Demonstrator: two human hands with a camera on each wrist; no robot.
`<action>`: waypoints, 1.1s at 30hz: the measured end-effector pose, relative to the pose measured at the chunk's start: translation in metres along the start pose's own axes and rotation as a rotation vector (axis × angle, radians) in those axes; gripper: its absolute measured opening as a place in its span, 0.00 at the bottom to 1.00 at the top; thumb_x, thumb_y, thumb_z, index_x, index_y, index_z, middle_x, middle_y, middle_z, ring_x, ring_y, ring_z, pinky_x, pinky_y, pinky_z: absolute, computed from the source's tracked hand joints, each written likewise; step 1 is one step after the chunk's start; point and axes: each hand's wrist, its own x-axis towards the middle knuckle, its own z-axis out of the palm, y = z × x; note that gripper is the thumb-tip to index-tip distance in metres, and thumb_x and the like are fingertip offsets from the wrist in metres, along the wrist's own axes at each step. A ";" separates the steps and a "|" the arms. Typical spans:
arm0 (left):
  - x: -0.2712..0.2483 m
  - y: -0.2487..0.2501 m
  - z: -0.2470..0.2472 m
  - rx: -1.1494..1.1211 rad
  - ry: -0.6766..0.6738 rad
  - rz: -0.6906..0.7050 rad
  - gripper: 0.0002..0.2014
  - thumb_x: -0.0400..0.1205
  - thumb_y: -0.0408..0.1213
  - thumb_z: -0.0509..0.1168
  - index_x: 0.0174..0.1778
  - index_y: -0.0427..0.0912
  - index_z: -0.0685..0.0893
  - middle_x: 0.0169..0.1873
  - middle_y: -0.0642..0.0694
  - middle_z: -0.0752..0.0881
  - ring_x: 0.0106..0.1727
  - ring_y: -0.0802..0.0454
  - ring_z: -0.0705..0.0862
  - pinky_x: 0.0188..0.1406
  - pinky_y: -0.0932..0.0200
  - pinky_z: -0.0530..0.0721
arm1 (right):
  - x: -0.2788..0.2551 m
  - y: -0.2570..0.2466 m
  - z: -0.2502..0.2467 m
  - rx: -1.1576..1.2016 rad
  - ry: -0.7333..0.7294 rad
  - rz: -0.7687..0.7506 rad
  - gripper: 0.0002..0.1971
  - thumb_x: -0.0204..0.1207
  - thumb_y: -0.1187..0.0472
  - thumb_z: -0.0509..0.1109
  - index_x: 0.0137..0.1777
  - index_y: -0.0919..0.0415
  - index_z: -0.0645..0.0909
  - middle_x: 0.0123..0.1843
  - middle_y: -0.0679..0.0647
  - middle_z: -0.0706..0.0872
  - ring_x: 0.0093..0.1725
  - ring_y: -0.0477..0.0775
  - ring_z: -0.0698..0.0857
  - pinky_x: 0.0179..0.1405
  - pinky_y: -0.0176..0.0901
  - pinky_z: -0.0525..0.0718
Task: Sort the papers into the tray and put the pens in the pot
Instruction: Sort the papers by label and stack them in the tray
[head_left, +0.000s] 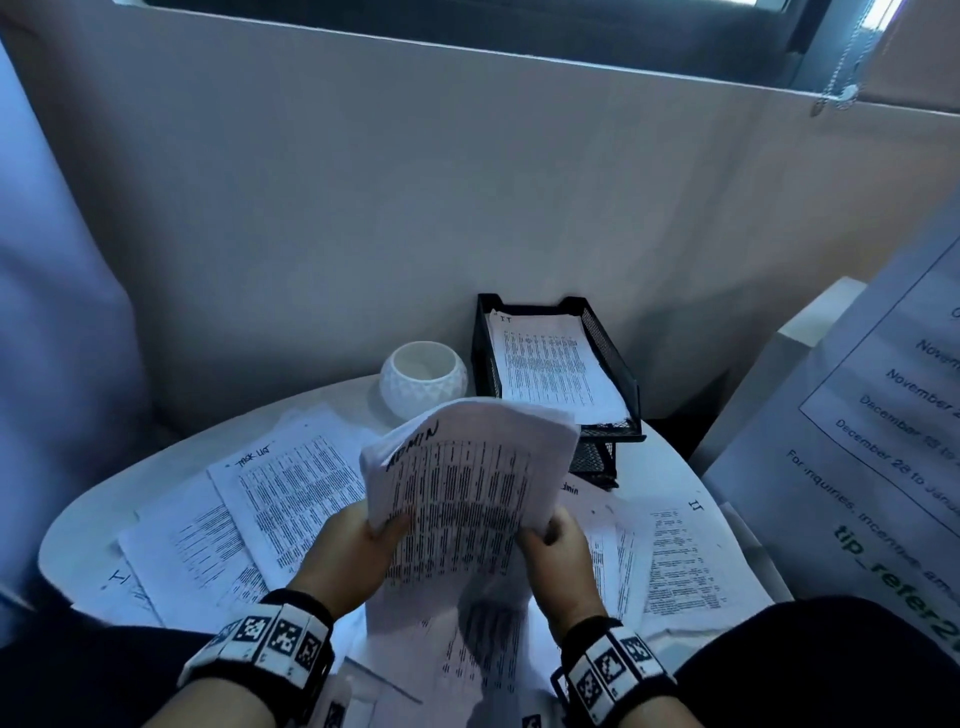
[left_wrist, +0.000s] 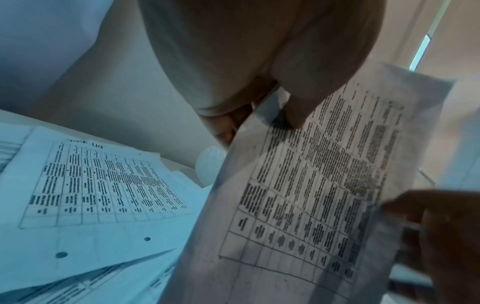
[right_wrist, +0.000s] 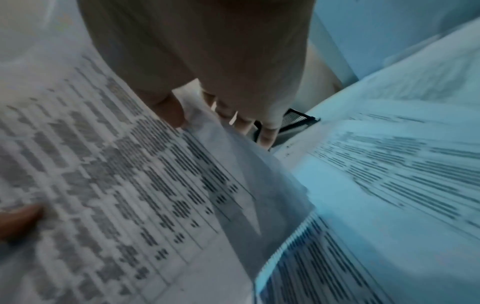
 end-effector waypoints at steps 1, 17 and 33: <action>0.001 0.001 0.000 -0.042 0.025 -0.011 0.13 0.89 0.48 0.65 0.50 0.42 0.89 0.42 0.41 0.92 0.44 0.40 0.89 0.51 0.46 0.88 | 0.002 0.007 -0.002 0.004 0.023 0.053 0.06 0.80 0.67 0.72 0.54 0.59 0.83 0.51 0.57 0.92 0.56 0.61 0.90 0.53 0.54 0.90; 0.000 0.024 -0.012 -0.523 0.125 -0.108 0.16 0.86 0.47 0.70 0.50 0.34 0.87 0.45 0.33 0.92 0.45 0.39 0.93 0.48 0.43 0.93 | 0.004 0.014 0.011 0.499 -0.101 0.432 0.15 0.86 0.72 0.63 0.70 0.69 0.80 0.59 0.67 0.92 0.62 0.73 0.89 0.62 0.70 0.88; 0.005 0.017 -0.026 0.050 -0.118 0.028 0.07 0.84 0.54 0.70 0.52 0.58 0.89 0.43 0.59 0.92 0.43 0.62 0.90 0.45 0.60 0.84 | 0.138 -0.073 -0.031 0.501 0.467 0.465 0.15 0.79 0.76 0.48 0.39 0.57 0.67 0.33 0.53 0.67 0.25 0.51 0.65 0.21 0.37 0.62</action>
